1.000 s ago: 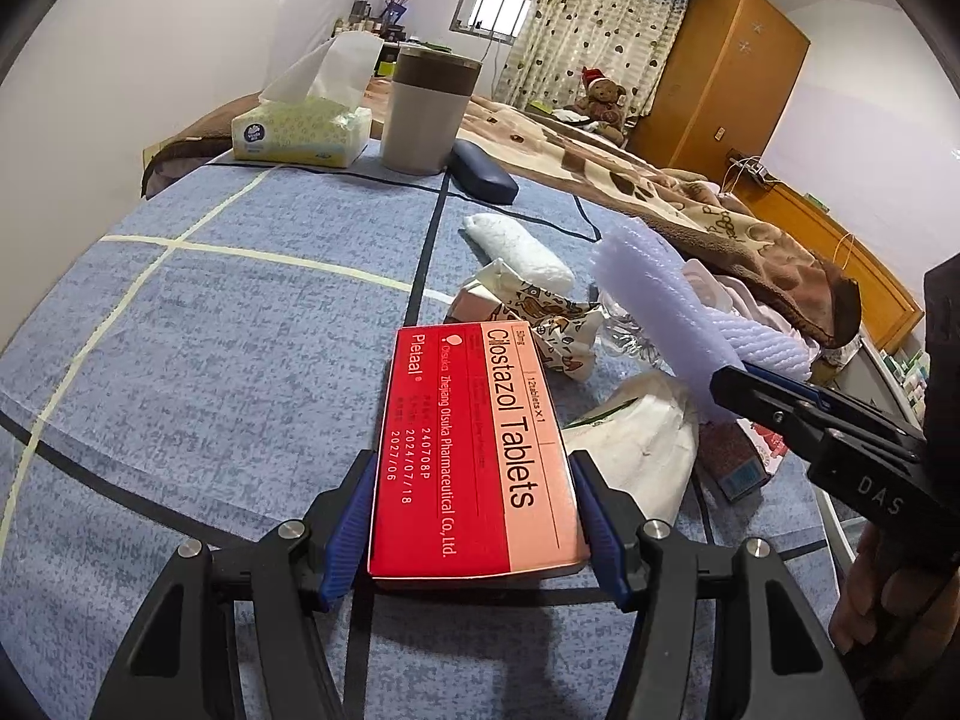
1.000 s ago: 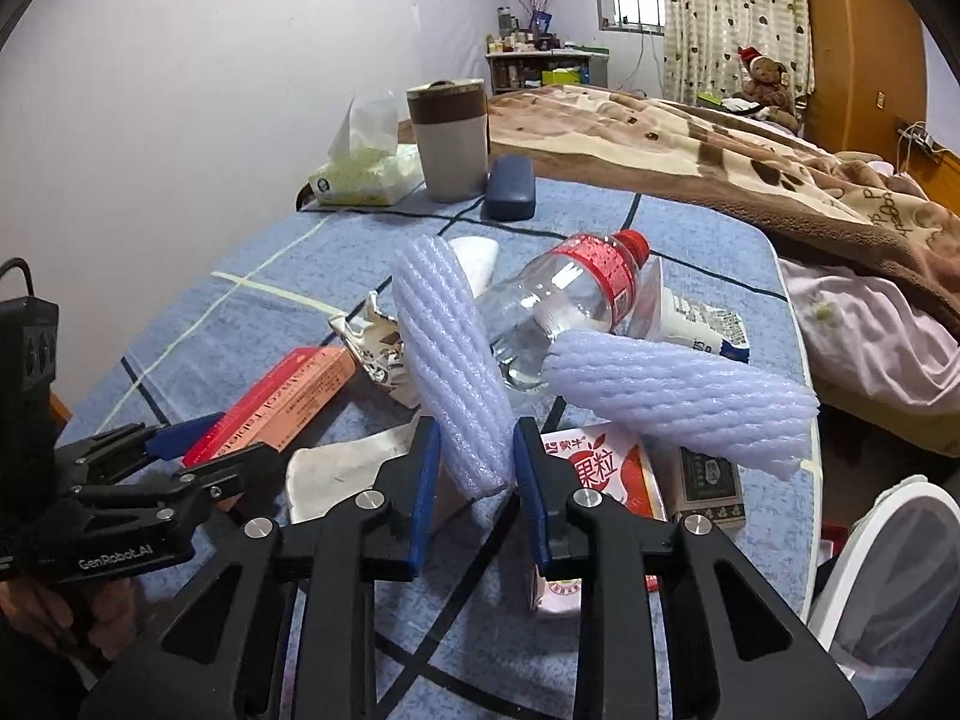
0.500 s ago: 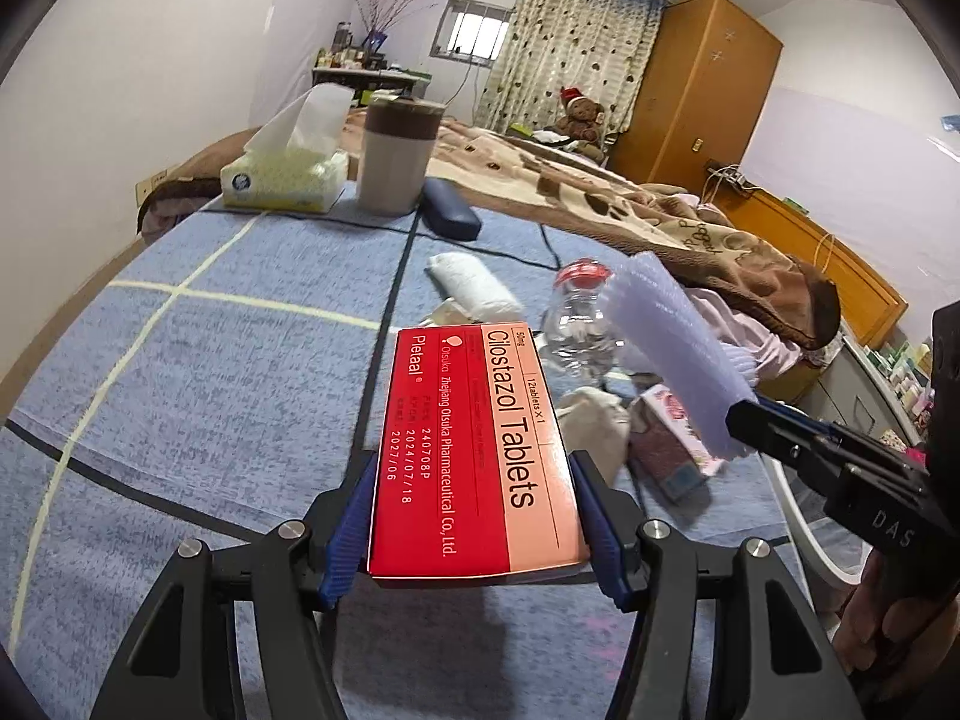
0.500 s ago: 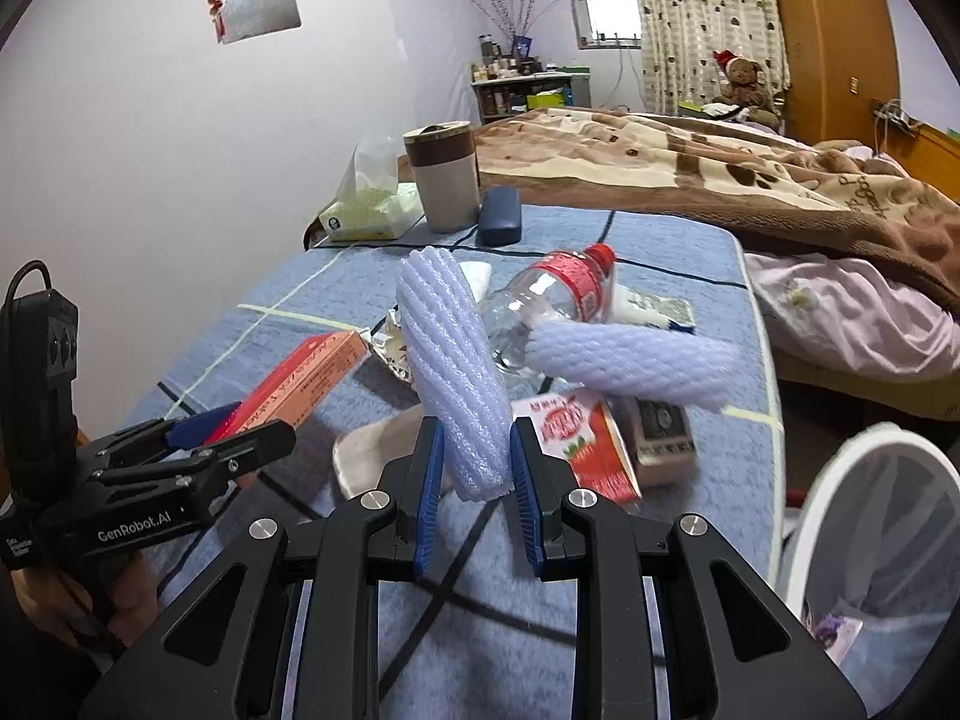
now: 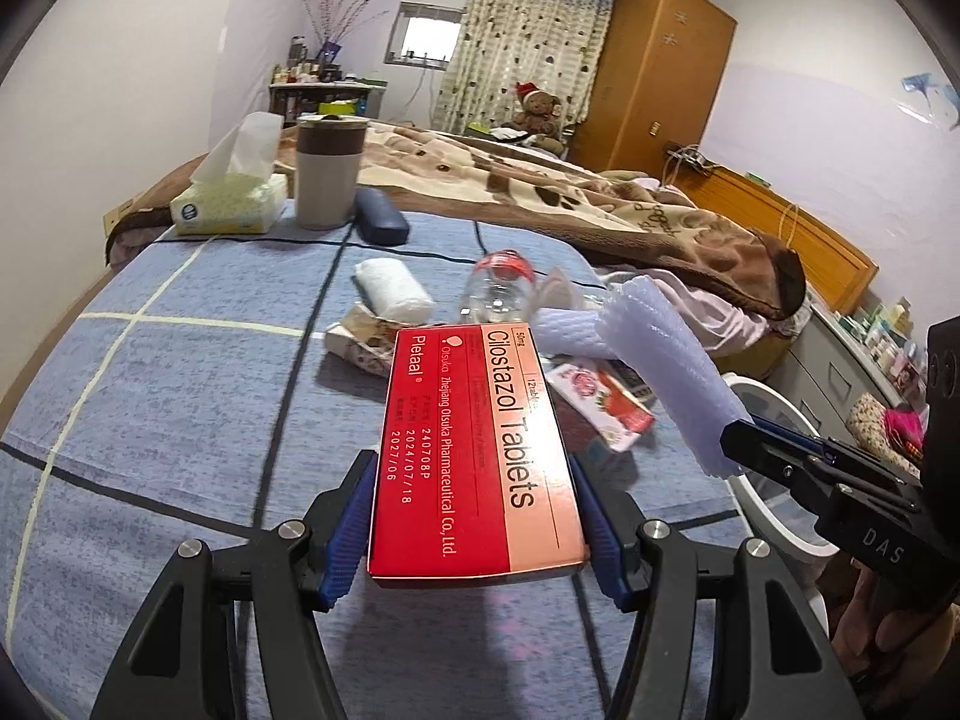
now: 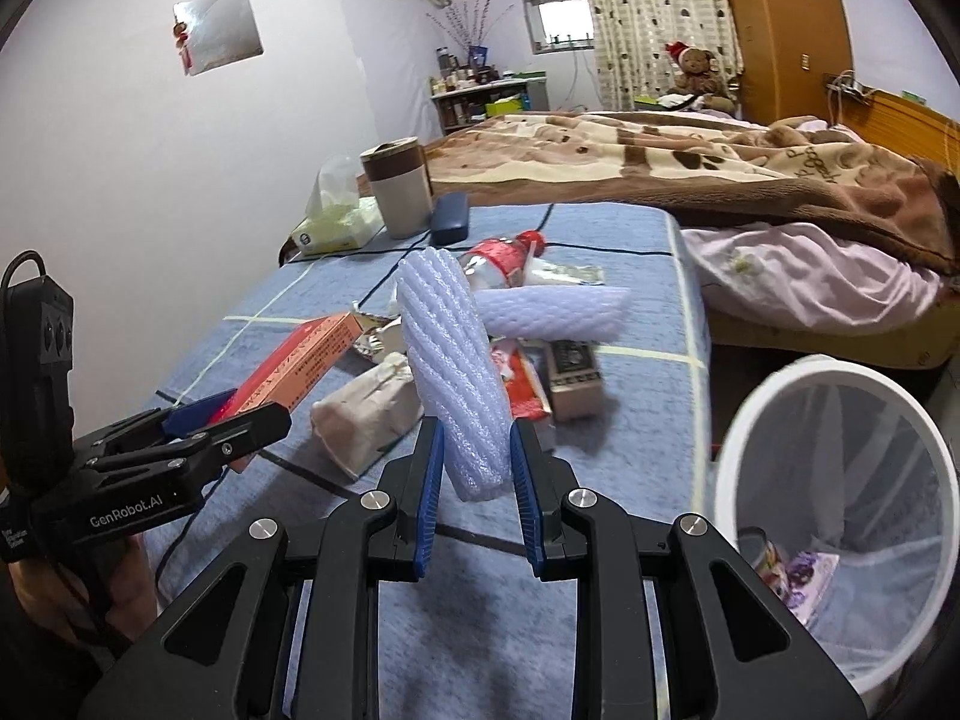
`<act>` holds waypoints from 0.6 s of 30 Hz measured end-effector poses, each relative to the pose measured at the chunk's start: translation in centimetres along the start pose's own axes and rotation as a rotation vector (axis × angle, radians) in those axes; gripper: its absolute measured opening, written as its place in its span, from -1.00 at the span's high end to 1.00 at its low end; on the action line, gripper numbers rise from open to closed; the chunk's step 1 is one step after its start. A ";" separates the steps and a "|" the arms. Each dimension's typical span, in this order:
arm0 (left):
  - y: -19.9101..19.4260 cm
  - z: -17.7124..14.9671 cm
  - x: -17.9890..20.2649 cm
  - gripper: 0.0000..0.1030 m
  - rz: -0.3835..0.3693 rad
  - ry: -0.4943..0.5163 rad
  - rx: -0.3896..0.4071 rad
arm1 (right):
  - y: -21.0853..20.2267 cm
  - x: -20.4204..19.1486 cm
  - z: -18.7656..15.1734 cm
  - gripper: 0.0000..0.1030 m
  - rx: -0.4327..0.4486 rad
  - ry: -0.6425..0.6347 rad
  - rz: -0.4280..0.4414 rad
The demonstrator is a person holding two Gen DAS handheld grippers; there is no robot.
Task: Collect trash
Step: 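Carry box and foam net over the wastebasket and open both tools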
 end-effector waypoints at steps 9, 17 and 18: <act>0.8 -0.1 3.5 -0.21 -0.047 0.064 -0.022 | -1.3 2.3 -0.6 0.54 0.019 0.043 -0.045; 1.5 -0.1 6.7 -0.21 -0.089 0.117 -0.035 | -2.6 4.8 -1.0 0.54 0.042 0.090 -0.092; 1.6 -0.1 7.1 -0.21 -0.095 0.125 -0.037 | -2.7 5.1 -1.1 0.54 0.044 0.095 -0.097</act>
Point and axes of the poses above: each gripper's, at about its wrist camera, not at the fingertips, and y roughly the way its jaws point, x to its right, z to its top, the point moved 1 cm from there along y, roughly the way its jaws point, and after that the axes turned 7 degrees about x, right-handed, at the moved point
